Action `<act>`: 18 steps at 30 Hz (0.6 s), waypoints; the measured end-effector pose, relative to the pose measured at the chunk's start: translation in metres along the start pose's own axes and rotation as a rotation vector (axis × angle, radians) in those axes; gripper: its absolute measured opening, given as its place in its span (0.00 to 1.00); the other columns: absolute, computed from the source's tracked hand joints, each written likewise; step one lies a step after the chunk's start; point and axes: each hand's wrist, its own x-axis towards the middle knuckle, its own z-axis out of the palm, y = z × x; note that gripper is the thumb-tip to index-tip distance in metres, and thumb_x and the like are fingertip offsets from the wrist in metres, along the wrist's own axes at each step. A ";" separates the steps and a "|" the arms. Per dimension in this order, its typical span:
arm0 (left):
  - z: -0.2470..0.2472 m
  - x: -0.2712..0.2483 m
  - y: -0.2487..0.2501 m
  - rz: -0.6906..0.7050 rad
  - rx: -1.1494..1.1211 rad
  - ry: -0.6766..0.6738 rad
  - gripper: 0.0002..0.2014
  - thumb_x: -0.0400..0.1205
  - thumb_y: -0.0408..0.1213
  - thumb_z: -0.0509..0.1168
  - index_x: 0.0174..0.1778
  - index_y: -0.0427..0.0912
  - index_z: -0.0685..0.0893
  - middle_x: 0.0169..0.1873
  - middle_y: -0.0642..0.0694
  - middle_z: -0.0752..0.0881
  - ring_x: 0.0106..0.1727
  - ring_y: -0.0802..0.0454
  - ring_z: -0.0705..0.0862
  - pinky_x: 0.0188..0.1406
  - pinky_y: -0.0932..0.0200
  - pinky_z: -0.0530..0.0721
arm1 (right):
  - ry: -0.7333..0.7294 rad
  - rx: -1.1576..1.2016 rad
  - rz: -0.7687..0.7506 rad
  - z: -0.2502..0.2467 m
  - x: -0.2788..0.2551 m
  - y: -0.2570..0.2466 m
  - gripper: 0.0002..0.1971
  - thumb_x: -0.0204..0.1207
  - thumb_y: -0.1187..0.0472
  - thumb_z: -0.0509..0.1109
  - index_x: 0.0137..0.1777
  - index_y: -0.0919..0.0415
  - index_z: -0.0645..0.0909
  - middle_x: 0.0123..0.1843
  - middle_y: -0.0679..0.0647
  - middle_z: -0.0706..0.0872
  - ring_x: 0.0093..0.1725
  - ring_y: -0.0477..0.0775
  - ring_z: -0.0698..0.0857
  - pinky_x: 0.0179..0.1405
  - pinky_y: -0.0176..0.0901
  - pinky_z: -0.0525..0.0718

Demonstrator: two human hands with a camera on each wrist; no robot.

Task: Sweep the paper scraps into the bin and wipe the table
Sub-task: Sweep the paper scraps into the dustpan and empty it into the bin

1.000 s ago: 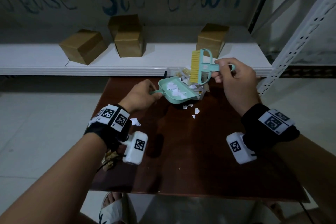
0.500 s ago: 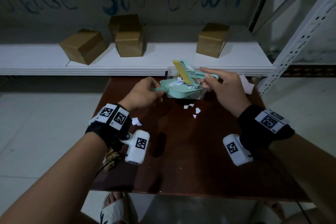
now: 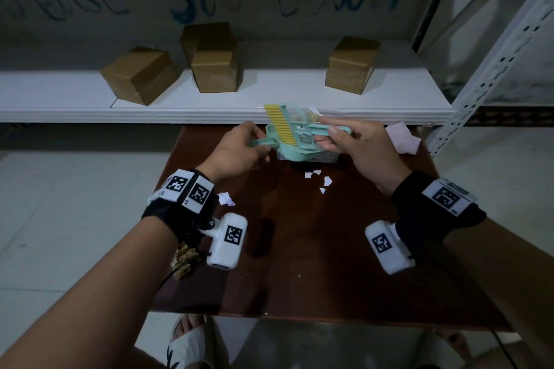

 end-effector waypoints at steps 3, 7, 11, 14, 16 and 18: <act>-0.001 -0.002 0.003 0.004 -0.007 0.006 0.07 0.87 0.27 0.68 0.58 0.32 0.77 0.36 0.41 0.89 0.25 0.63 0.84 0.25 0.67 0.81 | 0.051 -0.092 0.044 -0.002 0.002 0.007 0.15 0.86 0.67 0.71 0.71 0.58 0.86 0.55 0.59 0.95 0.56 0.60 0.94 0.60 0.46 0.92; -0.004 -0.006 0.006 0.012 -0.006 0.006 0.09 0.86 0.25 0.67 0.59 0.27 0.78 0.34 0.42 0.88 0.23 0.63 0.82 0.24 0.68 0.80 | 0.153 -0.146 0.048 -0.009 0.005 0.010 0.15 0.87 0.64 0.71 0.71 0.52 0.86 0.56 0.58 0.94 0.53 0.56 0.95 0.63 0.55 0.91; -0.014 -0.009 0.008 -0.005 0.006 0.022 0.09 0.85 0.24 0.68 0.59 0.26 0.79 0.35 0.41 0.89 0.28 0.54 0.83 0.24 0.67 0.80 | 0.247 -0.152 -0.048 -0.013 0.003 0.000 0.15 0.89 0.62 0.68 0.73 0.56 0.85 0.55 0.53 0.94 0.50 0.48 0.94 0.56 0.42 0.92; -0.023 -0.012 0.010 -0.015 -0.006 0.056 0.06 0.85 0.23 0.68 0.56 0.28 0.80 0.34 0.41 0.88 0.27 0.55 0.83 0.24 0.67 0.81 | 0.362 -0.143 -0.115 -0.015 0.000 -0.007 0.13 0.90 0.60 0.66 0.68 0.60 0.88 0.47 0.53 0.95 0.45 0.49 0.93 0.46 0.36 0.92; -0.031 -0.012 0.011 -0.025 -0.020 0.091 0.05 0.84 0.22 0.68 0.54 0.32 0.81 0.33 0.42 0.87 0.22 0.61 0.82 0.25 0.66 0.81 | 0.408 -0.102 -0.130 -0.016 -0.001 -0.010 0.13 0.90 0.58 0.65 0.62 0.62 0.89 0.43 0.56 0.95 0.40 0.52 0.92 0.41 0.38 0.91; -0.041 -0.011 0.009 -0.058 -0.027 0.136 0.05 0.84 0.23 0.68 0.50 0.36 0.82 0.30 0.44 0.87 0.20 0.62 0.81 0.25 0.66 0.81 | 0.429 -0.060 -0.146 -0.018 -0.002 -0.013 0.14 0.91 0.57 0.64 0.56 0.65 0.89 0.39 0.60 0.94 0.36 0.54 0.91 0.35 0.37 0.89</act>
